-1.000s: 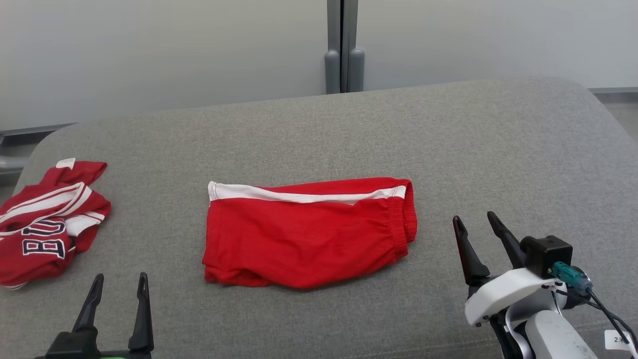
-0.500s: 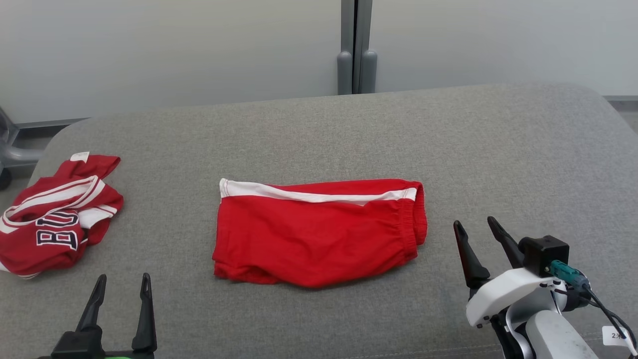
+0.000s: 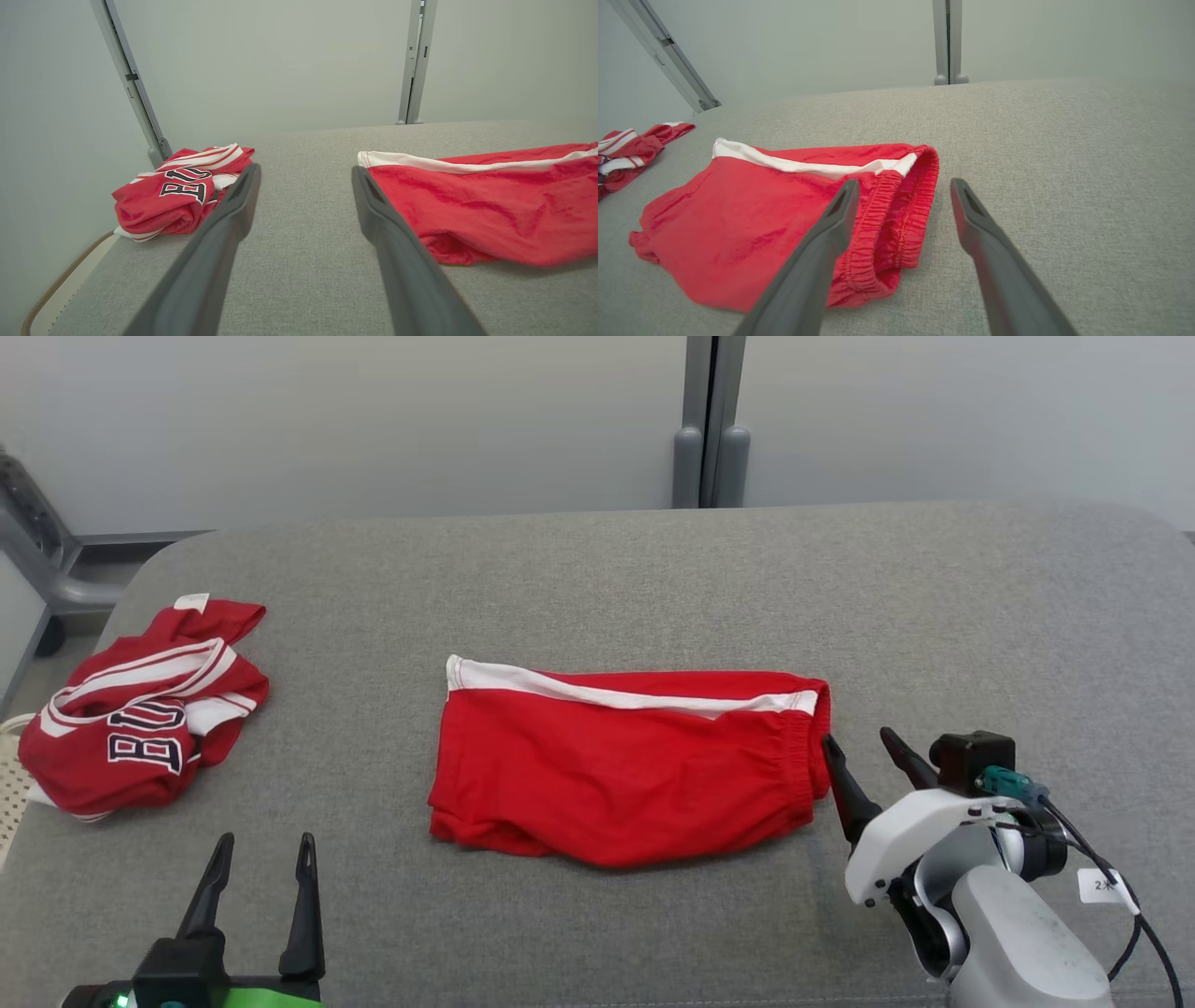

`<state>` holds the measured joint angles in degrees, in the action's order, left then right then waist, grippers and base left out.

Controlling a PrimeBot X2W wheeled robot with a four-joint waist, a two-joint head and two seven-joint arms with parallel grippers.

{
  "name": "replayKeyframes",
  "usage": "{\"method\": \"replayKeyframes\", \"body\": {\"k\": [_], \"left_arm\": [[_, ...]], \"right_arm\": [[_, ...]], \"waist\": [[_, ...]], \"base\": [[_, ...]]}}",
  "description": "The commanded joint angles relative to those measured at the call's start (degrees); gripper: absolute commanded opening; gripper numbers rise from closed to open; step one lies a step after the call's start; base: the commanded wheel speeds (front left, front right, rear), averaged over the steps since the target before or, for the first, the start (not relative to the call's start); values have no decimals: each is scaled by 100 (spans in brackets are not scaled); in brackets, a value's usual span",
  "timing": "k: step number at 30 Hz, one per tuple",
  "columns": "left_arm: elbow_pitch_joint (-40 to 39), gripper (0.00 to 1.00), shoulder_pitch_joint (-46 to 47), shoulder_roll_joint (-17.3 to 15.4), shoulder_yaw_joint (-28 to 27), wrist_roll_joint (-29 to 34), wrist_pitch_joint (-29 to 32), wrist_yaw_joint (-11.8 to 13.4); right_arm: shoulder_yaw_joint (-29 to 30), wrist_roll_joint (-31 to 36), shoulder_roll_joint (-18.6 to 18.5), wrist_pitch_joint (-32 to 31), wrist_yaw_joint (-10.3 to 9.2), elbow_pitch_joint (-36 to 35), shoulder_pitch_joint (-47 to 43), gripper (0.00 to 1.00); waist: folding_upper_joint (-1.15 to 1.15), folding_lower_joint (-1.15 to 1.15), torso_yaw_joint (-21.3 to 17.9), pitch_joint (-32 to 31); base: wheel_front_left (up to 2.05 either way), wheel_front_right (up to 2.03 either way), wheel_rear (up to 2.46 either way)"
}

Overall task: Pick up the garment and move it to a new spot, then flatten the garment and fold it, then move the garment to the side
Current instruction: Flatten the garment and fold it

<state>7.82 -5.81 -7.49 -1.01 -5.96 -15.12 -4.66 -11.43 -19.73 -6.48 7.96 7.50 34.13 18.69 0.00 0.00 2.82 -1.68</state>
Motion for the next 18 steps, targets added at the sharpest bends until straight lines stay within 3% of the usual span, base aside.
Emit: {"method": "replayKeyframes", "body": {"k": [1,12,18], "left_arm": [[29,100,115,33,45,51,5,-25],[99,100,435,124,299,109,5,-82],[153,100,627,178,402,121,4,-107]], "right_arm": [[-12,34,-8,51,-2,255,205,100],[-30,-69,76,177,-2,2137,1290,100],[-33,-156,67,163,-2,2836,1688,100]], "waist": [[0,0,139,55],[0,0,551,446],[0,0,699,663]], "base": [[0,0,0],[0,0,0],[0,0,0]]}}
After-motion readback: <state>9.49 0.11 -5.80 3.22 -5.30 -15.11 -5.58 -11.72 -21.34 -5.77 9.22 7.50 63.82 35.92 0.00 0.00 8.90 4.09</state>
